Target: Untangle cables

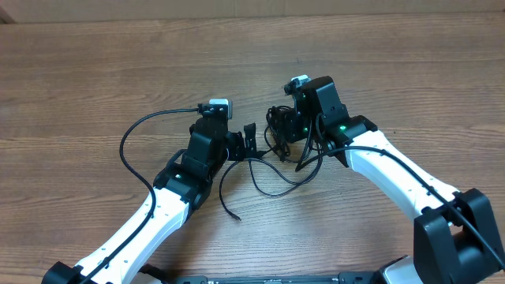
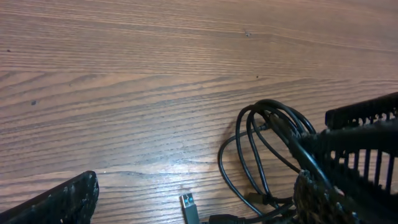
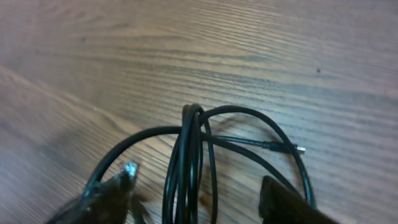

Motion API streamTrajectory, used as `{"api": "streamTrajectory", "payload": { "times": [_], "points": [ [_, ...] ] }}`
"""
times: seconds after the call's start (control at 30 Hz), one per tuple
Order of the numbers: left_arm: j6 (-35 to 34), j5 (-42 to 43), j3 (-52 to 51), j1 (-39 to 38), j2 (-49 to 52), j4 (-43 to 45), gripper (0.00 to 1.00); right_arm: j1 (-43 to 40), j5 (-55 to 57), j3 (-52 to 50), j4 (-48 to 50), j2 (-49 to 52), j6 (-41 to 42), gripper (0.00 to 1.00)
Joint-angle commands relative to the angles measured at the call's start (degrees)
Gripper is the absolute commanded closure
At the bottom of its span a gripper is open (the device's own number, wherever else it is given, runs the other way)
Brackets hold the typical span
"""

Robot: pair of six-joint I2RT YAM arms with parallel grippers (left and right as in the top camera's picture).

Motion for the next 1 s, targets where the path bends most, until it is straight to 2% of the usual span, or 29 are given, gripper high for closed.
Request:
{"api": "streamTrajectory", "payload": {
  "times": [0.0, 0.07, 0.13, 0.53, 0.57, 0.63, 0.7, 0.97],
  "points": [
    [-0.35, -0.07, 0.39, 0.28, 0.28, 0.11, 0.0, -0.09, -0.37, 1.88, 0.72, 1.99, -0.26, 0.31],
    [-0.35, -0.07, 0.39, 0.28, 0.28, 0.11, 0.0, -0.09, -0.31, 1.88, 0.81, 2.51, -0.28, 0.39],
    [-0.35, -0.09, 0.39, 0.31, 0.28, 0.11, 0.0, -0.09, -0.33, 1.88, 0.94, 2.51, -0.28, 0.42],
    [-0.35, -0.09, 0.39, 0.28, 0.28, 0.11, 0.0, -0.09, -0.33, 1.88, 2.73, 2.49, -0.28, 0.42],
    [-0.35, -0.07, 0.39, 0.28, 0.28, 0.11, 0.0, -0.09, -0.33, 1.88, 2.84, 2.49, -0.28, 0.44],
    [-0.35, -0.07, 0.39, 0.28, 0.28, 0.11, 0.0, -0.09, -0.33, 1.88, 2.93, 2.49, -0.28, 0.6],
    [-0.35, -0.07, 0.39, 0.28, 0.28, 0.11, 0.0, -0.09, -0.33, 1.88, 2.95, 2.49, -0.28, 0.66],
    [-0.35, -0.07, 0.39, 0.28, 0.28, 0.11, 0.0, -0.09, -0.37, 1.88, 2.89, 2.49, -0.26, 0.71]
  ]
}}
